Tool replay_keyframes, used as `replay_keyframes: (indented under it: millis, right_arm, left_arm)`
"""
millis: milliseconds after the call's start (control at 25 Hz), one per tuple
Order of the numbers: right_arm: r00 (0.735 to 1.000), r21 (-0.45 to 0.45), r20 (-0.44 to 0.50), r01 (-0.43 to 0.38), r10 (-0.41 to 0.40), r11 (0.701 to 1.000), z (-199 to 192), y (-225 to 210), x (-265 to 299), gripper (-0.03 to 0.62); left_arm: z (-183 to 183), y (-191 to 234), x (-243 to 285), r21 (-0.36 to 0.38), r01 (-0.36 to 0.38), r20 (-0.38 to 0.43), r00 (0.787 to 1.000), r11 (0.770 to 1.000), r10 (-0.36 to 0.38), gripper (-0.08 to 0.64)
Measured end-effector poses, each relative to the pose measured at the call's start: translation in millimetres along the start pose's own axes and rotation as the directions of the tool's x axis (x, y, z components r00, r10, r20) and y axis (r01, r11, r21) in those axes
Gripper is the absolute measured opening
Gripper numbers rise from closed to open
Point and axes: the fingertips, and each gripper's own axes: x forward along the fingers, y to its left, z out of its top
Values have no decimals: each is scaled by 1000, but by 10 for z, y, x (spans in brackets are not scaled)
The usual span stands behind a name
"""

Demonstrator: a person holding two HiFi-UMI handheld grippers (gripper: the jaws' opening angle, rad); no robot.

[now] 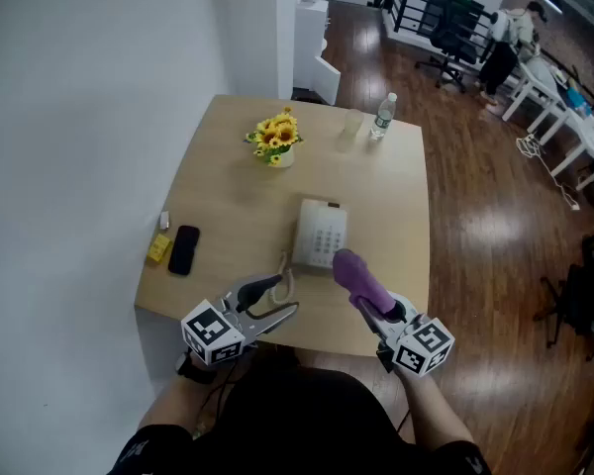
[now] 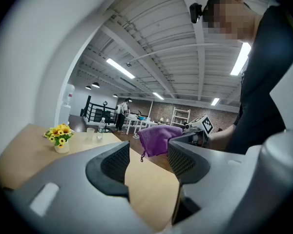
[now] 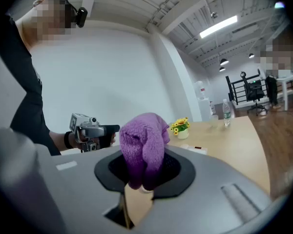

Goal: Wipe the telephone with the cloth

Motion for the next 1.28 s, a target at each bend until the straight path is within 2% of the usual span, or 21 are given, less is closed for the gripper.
replay_keyframes:
  millis: [160, 400, 520, 680, 800, 920, 1000, 1080, 1160, 1200, 1280]
  right_arm:
    - [996, -69, -83, 9, -14, 998, -57, -349, 615, 87]
    - [977, -126, -207, 27, -53, 992, -120, -874, 1453, 87]
    - [954, -169, -291, 26, -75, 985, -201, -1102, 1840, 87]
    - [904, -272, -412, -3, -114, 962, -274, -1413, 2331, 87]
    - [864, -399, -475, -42, -168, 916, -262, -1595, 2682, 87]
    - [815, -563, -522, -105, -254, 820, -272, -1774, 2959, 87]
    - [764, -636, -570, -177, -302, 751, -387, -1862, 3105, 86]
    - [696, -661, -637, -273, -331, 699, -609, -1868, 3184, 86]
    - [636, -657, -692, -361, -341, 662, -854, -1848, 3221, 86]
    - [612, -646, -715, -395, -338, 653, -936, -1815, 3215, 86]
    - [584, -627, -742, -434, -328, 647, -1011, -1736, 3181, 86]
  left_arm:
    - [-114, 496, 116, -24, 8, -41, 999, 1000, -9, 239]
    - [-230, 1089, 233, -42, 9, -104, 995, 999, -13, 250]
    - [-272, 1278, 268, -78, 0, -132, 991, 997, -10, 250]
    - [-293, 1417, 330, -113, -12, -130, 991, 993, -3, 250]
    - [-373, 1490, 363, -121, -33, -138, 990, 992, 16, 250]
    - [-424, 1497, 405, -143, -55, -132, 991, 988, 36, 250]
    - [-505, 1495, 414, -141, -66, -142, 989, 988, 46, 250]
    - [-567, 1494, 393, -144, -80, -158, 986, 986, 57, 250]
    - [-586, 1510, 352, -164, -95, -162, 984, 982, 68, 250]
    - [-602, 1527, 331, -171, -100, -164, 984, 980, 72, 250]
    - [-622, 1568, 302, -179, -111, -170, 982, 978, 81, 250]
